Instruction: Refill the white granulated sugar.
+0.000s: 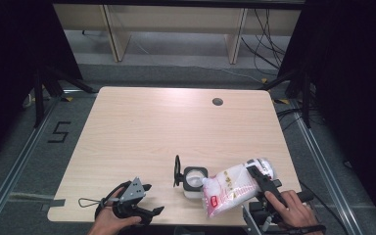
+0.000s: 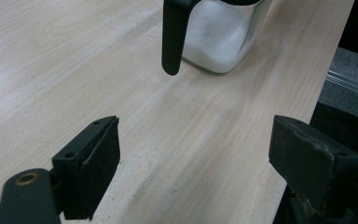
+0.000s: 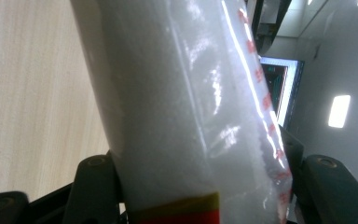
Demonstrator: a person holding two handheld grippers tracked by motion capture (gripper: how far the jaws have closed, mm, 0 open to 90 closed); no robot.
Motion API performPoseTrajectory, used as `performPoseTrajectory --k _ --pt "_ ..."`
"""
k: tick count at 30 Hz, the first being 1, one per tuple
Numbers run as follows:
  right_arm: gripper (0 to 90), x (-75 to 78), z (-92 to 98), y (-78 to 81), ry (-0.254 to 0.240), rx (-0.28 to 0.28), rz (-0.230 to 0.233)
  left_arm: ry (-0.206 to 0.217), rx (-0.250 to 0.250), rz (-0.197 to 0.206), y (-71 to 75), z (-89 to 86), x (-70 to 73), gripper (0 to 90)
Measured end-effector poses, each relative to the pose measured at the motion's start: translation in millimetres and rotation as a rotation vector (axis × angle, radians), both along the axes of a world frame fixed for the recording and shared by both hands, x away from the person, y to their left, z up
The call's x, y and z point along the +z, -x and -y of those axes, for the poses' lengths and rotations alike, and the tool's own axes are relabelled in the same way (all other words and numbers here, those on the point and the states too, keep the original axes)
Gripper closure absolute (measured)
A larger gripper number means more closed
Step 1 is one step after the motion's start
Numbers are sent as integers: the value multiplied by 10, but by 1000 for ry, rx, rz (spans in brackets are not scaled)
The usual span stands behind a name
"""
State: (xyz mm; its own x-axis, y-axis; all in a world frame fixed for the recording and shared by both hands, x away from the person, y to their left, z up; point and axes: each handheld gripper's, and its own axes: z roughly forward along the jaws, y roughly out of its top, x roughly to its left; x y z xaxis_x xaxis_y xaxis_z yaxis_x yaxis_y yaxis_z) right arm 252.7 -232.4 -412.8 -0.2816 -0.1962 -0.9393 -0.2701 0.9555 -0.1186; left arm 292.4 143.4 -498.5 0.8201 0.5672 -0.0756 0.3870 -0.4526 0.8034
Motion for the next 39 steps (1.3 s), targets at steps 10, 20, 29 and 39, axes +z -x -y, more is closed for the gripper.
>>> performPoseTrajectory --k 10,20,29,39 --pt "449 -18 -26 16 -16 14 -25 -11 -19 28 -11 -12 8 161" --pt "451 -13 7 15 -22 5 -23 10 -1 8 7 4 2 161" --pt "453 -41 24 -7 -39 1 -37 1 -1 7 3 -1 1 161" --pt "455 -68 39 -21 -58 -8 -48 -9 -18 25 -8 -7 9 161"
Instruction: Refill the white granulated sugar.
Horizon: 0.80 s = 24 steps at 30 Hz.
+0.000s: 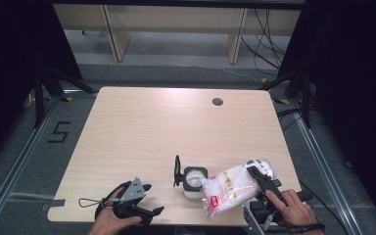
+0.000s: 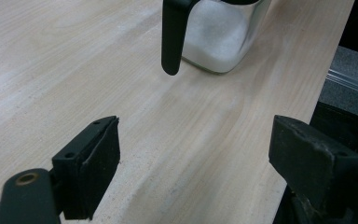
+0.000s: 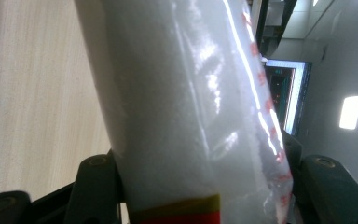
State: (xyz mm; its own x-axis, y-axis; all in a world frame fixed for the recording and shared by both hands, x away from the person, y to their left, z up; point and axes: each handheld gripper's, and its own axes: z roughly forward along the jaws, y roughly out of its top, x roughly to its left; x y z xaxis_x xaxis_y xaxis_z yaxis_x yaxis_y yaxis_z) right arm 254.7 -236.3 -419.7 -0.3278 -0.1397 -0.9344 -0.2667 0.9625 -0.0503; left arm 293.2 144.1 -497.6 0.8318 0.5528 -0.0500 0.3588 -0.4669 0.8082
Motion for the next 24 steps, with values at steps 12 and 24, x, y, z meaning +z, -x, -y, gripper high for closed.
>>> performPoseTrajectory --k 12,24 --pt "464 -9 -12 -21 53 21 19 10 2 -1 6 5 -3 161" --pt "474 -37 -20 -31 69 12 33 10 15 -18 10 7 -6 161"
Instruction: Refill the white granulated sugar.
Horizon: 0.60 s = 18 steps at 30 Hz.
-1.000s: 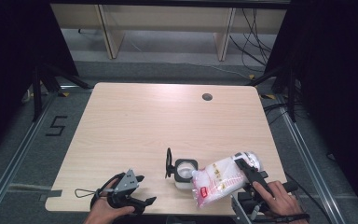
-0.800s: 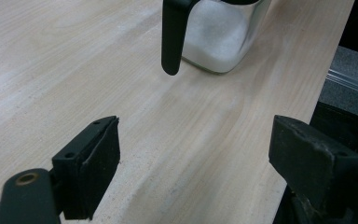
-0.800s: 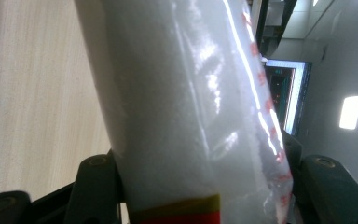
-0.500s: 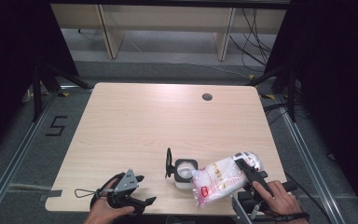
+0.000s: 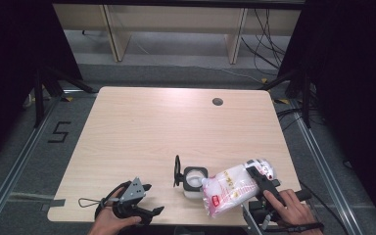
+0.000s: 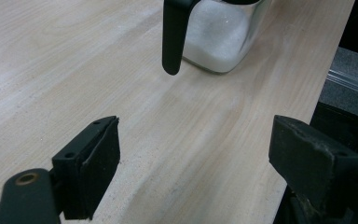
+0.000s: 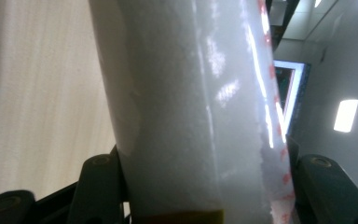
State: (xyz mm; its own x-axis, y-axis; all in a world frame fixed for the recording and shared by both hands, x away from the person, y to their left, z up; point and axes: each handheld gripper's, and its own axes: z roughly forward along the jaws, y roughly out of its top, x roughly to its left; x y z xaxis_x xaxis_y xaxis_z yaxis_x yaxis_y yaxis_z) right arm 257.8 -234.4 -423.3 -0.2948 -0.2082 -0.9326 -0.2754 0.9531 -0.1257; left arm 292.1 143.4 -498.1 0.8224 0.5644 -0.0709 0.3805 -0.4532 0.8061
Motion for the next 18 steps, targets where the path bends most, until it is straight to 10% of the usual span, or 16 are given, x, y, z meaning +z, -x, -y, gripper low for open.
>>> performPoseTrajectory --k 18 --pt "483 71 -52 58 30 33 51 0 3 1 1 -2 3 161"
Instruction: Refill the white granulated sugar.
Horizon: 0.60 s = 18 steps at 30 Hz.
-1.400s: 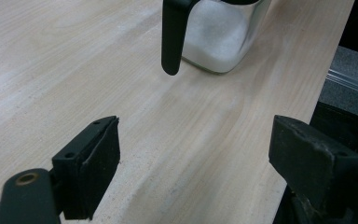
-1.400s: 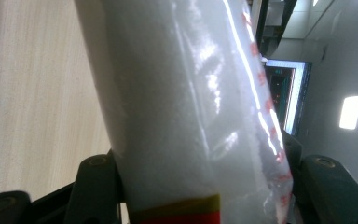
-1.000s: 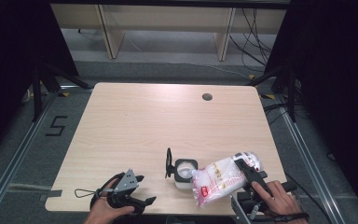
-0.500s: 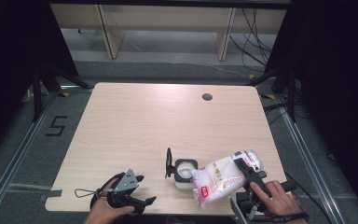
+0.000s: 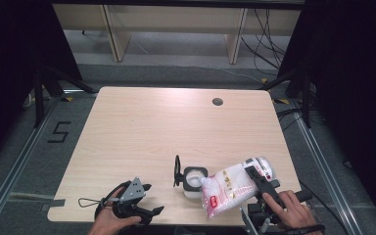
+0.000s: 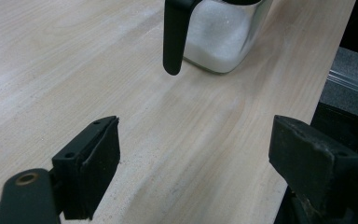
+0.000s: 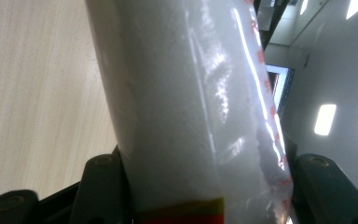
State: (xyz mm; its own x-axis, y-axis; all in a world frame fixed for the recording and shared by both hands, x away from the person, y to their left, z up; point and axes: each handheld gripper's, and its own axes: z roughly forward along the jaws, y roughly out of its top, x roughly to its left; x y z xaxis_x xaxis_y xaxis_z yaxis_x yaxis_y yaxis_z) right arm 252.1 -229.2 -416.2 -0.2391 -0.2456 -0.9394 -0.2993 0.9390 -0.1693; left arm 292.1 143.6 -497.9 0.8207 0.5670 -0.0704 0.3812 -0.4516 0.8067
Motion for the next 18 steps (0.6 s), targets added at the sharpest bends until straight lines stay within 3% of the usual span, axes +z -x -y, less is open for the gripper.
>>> performPoseTrajectory --k 1,3,4,5,7,8,11,14,16,17,18 --pt "483 -32 7 2 -24 -5 -6 -3 -3 4 0 -3 2 161" --pt "483 -5 4 -11 4 9 -10 2 0 1 -1 -1 1 161" --pt "483 -40 22 -20 -44 7 -7 9 6 -3 3 3 -2 161" --pt "484 -37 22 -12 -38 -18 -30 9 6 -2 4 3 -2 161" --pt "484 -18 25 -15 -17 -17 -43 0 -3 3 1 -3 2 161" --pt "484 -33 36 -21 -38 -12 -32 0 -2 2 -1 -3 3 161" --pt "484 -20 39 -22 -22 -13 -25 3 5 -3 3 0 -1 161" --pt "484 -51 55 -25 -65 -32 -46 1 0 3 -1 -2 2 161" --pt "484 -54 56 -47 -57 -15 -48 -2 -1 3 0 -2 1 161" --pt "484 -91 74 -21 -100 -60 -72 3 -1 2 4 2 2 161" --pt "485 -95 77 -21 -104 -65 -76 7 -1 3 6 5 1 161"
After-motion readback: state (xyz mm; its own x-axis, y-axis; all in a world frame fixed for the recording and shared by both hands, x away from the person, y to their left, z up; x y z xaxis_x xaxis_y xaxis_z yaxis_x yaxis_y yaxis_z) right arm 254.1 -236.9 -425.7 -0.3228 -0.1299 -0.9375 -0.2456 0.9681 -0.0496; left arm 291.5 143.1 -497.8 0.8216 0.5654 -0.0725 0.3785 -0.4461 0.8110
